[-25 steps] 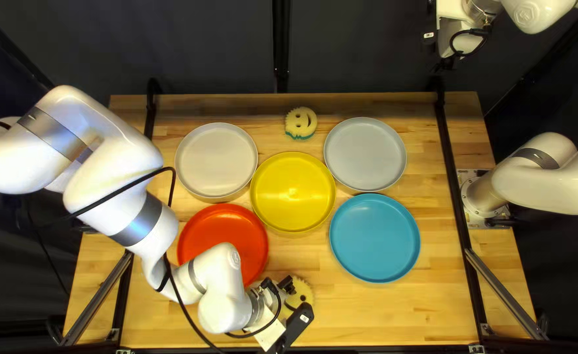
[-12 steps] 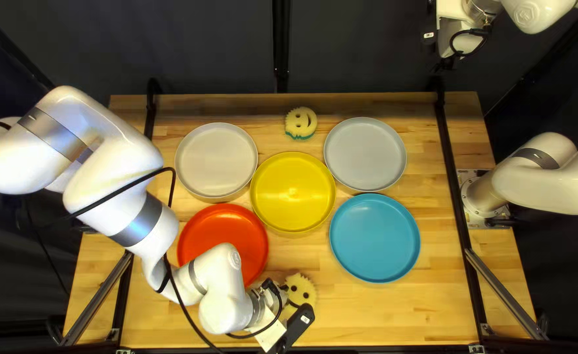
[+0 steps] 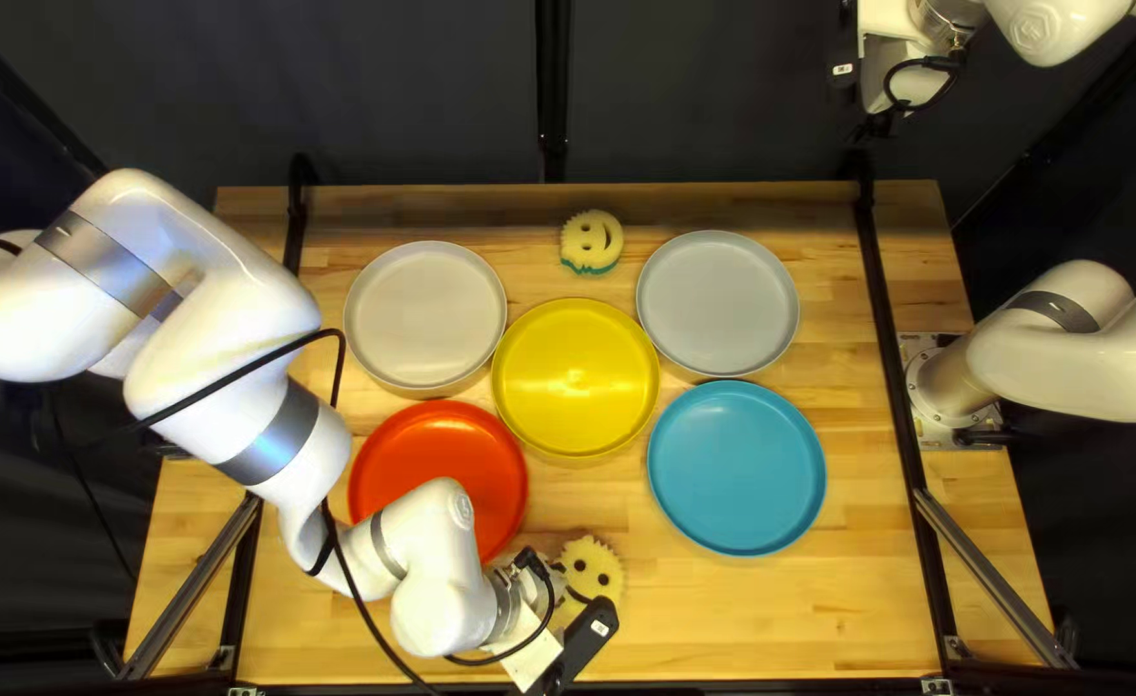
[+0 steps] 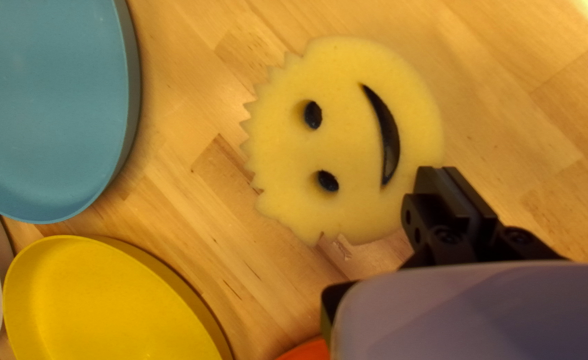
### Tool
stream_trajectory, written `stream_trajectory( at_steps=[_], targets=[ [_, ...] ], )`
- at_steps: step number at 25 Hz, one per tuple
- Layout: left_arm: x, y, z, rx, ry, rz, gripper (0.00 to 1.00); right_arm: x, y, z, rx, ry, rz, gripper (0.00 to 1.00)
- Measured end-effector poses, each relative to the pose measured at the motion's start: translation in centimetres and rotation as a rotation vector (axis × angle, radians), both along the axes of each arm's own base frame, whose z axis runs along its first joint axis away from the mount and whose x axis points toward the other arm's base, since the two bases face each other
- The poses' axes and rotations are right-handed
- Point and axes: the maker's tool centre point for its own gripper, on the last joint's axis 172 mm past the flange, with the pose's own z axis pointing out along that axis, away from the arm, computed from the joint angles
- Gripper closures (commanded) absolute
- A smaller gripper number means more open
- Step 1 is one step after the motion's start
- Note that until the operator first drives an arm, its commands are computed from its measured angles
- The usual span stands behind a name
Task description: Pick up sponge and scrub the plate
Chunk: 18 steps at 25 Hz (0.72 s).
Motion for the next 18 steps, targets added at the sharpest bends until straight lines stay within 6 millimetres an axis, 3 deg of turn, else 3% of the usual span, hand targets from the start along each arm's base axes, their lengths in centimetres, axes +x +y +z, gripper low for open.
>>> stream_trajectory(
  at_steps=[18],
  targets=[
    [-0.09, 0.47, -0.15, 0.018, -0.002, 0.038, 0.00, 0.00, 0.00, 0.00, 0.000, 0.000, 0.000, 0.00]
  ],
)
